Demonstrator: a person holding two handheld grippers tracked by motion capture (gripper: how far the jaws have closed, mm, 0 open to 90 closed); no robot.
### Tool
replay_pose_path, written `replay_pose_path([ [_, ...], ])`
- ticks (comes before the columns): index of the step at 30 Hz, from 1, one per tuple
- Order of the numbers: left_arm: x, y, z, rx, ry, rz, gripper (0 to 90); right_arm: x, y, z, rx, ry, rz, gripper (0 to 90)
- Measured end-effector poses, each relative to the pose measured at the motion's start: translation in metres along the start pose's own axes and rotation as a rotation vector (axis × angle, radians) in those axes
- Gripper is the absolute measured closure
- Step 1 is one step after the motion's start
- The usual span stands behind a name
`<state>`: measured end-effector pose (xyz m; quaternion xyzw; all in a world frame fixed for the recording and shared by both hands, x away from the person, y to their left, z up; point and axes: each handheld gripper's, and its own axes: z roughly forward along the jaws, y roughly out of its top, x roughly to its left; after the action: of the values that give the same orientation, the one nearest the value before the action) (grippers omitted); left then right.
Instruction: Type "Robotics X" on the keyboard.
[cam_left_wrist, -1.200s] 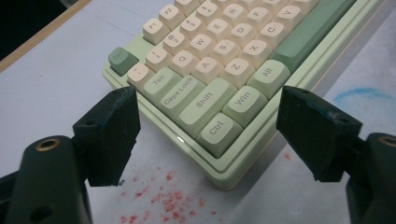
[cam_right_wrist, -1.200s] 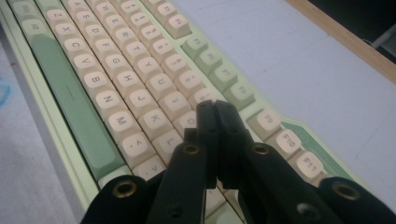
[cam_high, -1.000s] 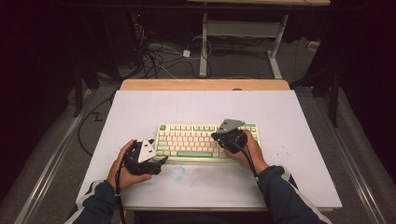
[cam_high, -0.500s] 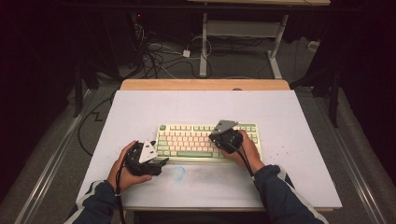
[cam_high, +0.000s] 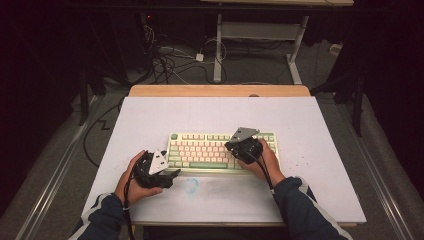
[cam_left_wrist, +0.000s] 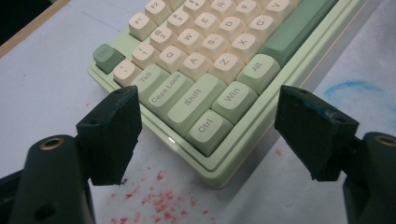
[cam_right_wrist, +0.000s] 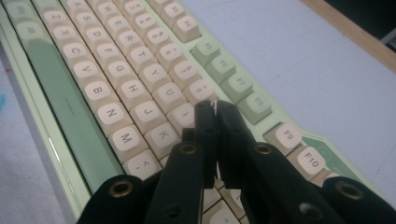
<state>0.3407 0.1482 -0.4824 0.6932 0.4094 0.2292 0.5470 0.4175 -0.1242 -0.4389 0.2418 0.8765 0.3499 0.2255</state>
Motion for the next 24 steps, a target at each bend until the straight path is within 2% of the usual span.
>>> replay_pose_path([
  [9,0.0,0.001,-0.001,-0.003,0.005,-0.001,21.7,-0.005,-0.002,-0.021,-0.077,-0.017,0.032,84.8],
  [13,0.001,0.001,-0.001,0.001,0.003,-0.001,21.7,-0.008,-0.004,-0.029,-0.105,-0.029,0.039,79.2],
  [16,0.001,0.0,-0.001,0.003,0.002,-0.002,21.7,-0.01,-0.005,-0.036,-0.127,-0.052,0.052,73.6],
  [24,0.001,0.0,-0.002,0.004,0.007,0.0,21.8,-0.013,-0.01,-0.052,-0.175,-0.087,0.055,47.5],
])
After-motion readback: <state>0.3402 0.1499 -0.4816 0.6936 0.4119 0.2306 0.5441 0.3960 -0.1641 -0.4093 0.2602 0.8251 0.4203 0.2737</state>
